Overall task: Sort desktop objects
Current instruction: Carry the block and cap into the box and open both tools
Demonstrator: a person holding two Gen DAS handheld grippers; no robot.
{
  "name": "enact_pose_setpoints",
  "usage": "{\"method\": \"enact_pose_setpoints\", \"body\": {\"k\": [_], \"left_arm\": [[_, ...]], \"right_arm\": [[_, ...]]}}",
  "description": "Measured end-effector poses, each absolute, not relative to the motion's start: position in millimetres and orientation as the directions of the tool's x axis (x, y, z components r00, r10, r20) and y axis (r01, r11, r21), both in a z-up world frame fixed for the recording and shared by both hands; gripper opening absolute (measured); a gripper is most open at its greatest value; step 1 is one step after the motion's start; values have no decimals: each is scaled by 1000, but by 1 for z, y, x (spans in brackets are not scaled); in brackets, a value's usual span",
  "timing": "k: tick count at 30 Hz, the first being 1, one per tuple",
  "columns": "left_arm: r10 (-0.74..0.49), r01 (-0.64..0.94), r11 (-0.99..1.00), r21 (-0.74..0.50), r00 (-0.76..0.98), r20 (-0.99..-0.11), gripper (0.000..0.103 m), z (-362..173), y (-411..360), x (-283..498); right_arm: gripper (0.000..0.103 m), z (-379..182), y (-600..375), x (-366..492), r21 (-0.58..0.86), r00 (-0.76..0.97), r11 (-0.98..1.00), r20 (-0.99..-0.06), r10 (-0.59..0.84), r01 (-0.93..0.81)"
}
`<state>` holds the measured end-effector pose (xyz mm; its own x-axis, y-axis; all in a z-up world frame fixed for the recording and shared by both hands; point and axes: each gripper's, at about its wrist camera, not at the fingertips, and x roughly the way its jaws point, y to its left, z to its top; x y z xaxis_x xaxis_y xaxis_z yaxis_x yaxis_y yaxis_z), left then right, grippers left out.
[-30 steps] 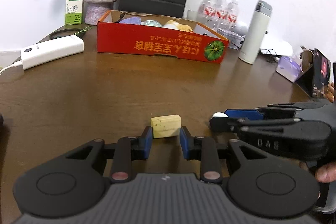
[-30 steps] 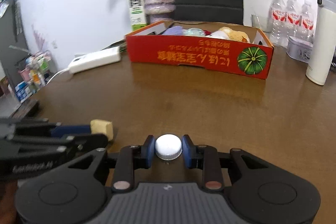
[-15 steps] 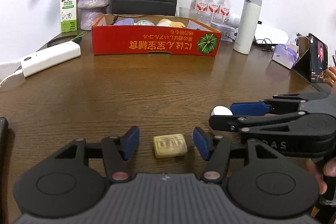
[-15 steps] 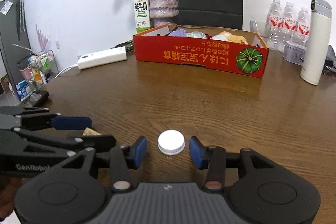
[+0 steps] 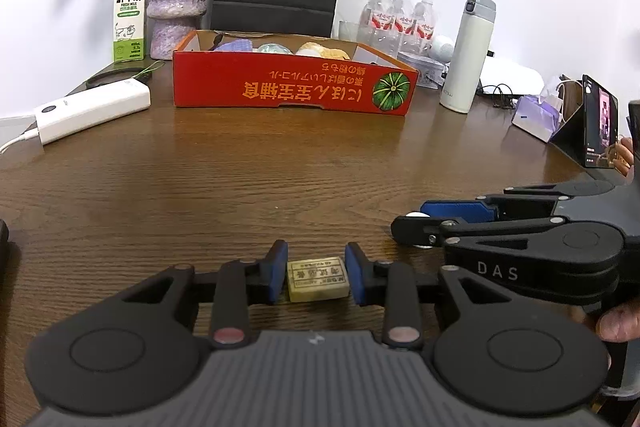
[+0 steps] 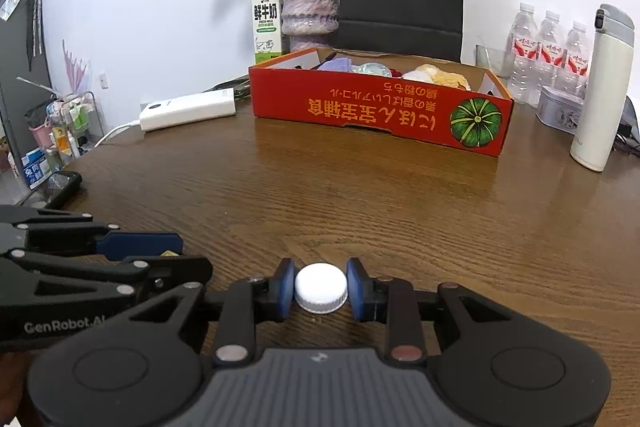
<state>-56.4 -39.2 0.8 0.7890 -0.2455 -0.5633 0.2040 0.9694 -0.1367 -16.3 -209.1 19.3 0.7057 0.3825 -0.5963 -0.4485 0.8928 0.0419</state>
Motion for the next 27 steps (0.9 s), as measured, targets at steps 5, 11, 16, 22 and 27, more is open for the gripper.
{"method": "enact_pose_setpoints", "body": {"k": [5, 11, 16, 22, 27], "left_arm": [[-245, 202, 970, -138, 790, -562, 32, 1, -39, -56], [-243, 200, 970, -138, 791, -561, 32, 0, -39, -57], [-243, 191, 970, -151, 792, -560, 32, 0, -37, -56], [-244, 185, 969, -161, 797, -552, 32, 2, -36, -55], [-254, 194, 966, -169, 826, -503, 32, 29, -28, -41]], "right_arm": [[27, 20, -211, -17, 52, 708, 898, -595, 380, -437], [27, 21, -215, -19, 66, 718, 906, -586, 375, -418], [27, 23, -219, -20, 91, 726, 909, -571, 383, -407], [27, 30, -223, -18, 112, 744, 912, -544, 388, -394], [27, 49, -227, -9, 140, 761, 908, -504, 409, -395]]}}
